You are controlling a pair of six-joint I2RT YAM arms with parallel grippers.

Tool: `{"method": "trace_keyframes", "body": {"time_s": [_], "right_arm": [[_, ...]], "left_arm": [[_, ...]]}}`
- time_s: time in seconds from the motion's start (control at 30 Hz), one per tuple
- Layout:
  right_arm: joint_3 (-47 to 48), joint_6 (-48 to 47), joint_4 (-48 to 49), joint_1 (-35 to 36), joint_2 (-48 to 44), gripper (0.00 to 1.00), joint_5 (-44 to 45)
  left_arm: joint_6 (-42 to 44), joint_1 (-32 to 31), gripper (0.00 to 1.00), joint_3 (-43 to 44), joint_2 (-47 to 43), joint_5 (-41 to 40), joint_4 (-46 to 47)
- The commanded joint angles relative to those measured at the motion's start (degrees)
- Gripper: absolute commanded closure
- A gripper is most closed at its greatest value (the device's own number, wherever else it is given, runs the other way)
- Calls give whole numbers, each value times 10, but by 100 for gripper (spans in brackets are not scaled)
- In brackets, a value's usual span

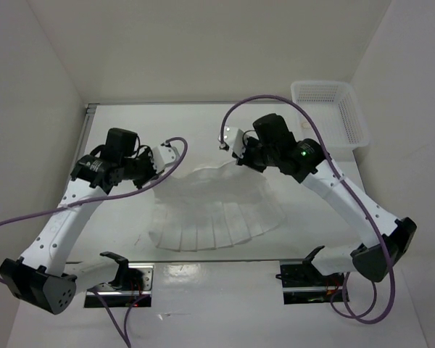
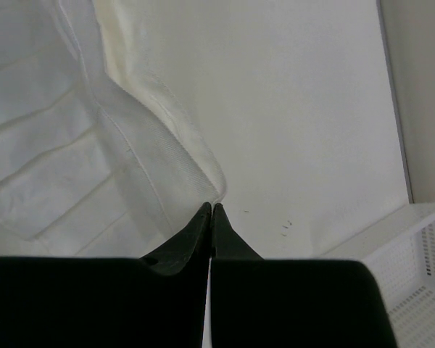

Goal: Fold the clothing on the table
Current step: Fold the skirt

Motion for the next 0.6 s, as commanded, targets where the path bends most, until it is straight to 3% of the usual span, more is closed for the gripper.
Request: {"method": "trace_keyframes", "body": {"time_s": [0.0, 0.1, 0.17, 0.2, 0.3, 0.37, 0.57], "right_arm": [[6, -43, -100, 17, -24, 100, -55], [-24, -66, -150, 42, -24, 100, -62], [-56, -72, -159, 61, -19, 69, -70], [-67, -72, -152, 66, -19, 60, -62], [-90, -72, -152, 73, -7, 58, -57], [-90, -72, -158, 73, 1, 47, -57], [-102, -66, -116, 73, 7, 26, -29]], "left_arm": [[47, -15, 100, -10, -15, 33, -75], [47, -29, 96, -36, -9, 17, -112], [61, -35, 82, -52, 5, 17, -143], [61, -40, 77, -68, 27, 17, -155], [60, -40, 75, -81, 95, 18, -177], [45, -40, 75, -81, 136, 13, -185], [33, -40, 71, -33, 91, 18, -152]]}}
